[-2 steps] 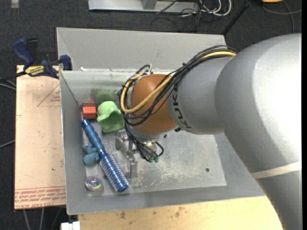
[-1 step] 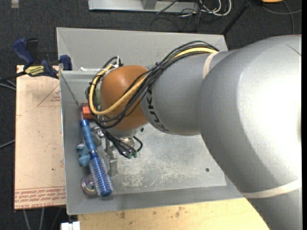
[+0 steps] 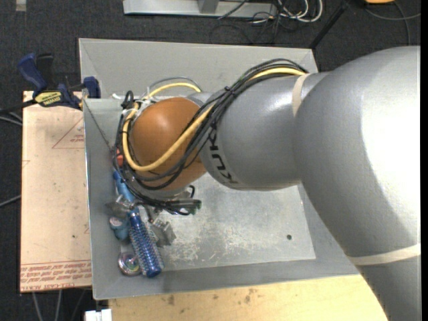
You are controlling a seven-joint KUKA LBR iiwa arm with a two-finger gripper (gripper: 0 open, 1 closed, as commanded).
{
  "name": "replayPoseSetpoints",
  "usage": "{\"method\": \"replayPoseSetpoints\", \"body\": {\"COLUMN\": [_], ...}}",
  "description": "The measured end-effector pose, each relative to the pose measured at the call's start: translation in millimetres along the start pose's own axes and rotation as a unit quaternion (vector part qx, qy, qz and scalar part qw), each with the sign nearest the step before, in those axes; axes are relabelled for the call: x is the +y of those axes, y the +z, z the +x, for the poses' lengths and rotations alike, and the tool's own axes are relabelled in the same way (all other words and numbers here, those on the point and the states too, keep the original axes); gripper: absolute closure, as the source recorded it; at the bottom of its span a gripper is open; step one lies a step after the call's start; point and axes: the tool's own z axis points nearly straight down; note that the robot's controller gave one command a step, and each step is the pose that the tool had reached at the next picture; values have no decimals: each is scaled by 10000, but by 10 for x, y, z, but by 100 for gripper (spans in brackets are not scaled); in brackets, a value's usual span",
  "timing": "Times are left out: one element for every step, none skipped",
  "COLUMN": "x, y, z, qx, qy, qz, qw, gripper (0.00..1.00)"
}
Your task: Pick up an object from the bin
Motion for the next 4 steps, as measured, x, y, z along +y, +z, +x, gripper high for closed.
{"method": "replayPoseSetpoints", "body": {"x": [-8,-20,-33,-39], "y": [282,275,285,-402], "z": [100,93,114,96], "qx": [-28,-42,-10,-8], "qy": [888,901,897,909], "qz": [20,26,33,0], "qw": [9960,9959,9960,9959], "gripper": [0,0,100,100]}}
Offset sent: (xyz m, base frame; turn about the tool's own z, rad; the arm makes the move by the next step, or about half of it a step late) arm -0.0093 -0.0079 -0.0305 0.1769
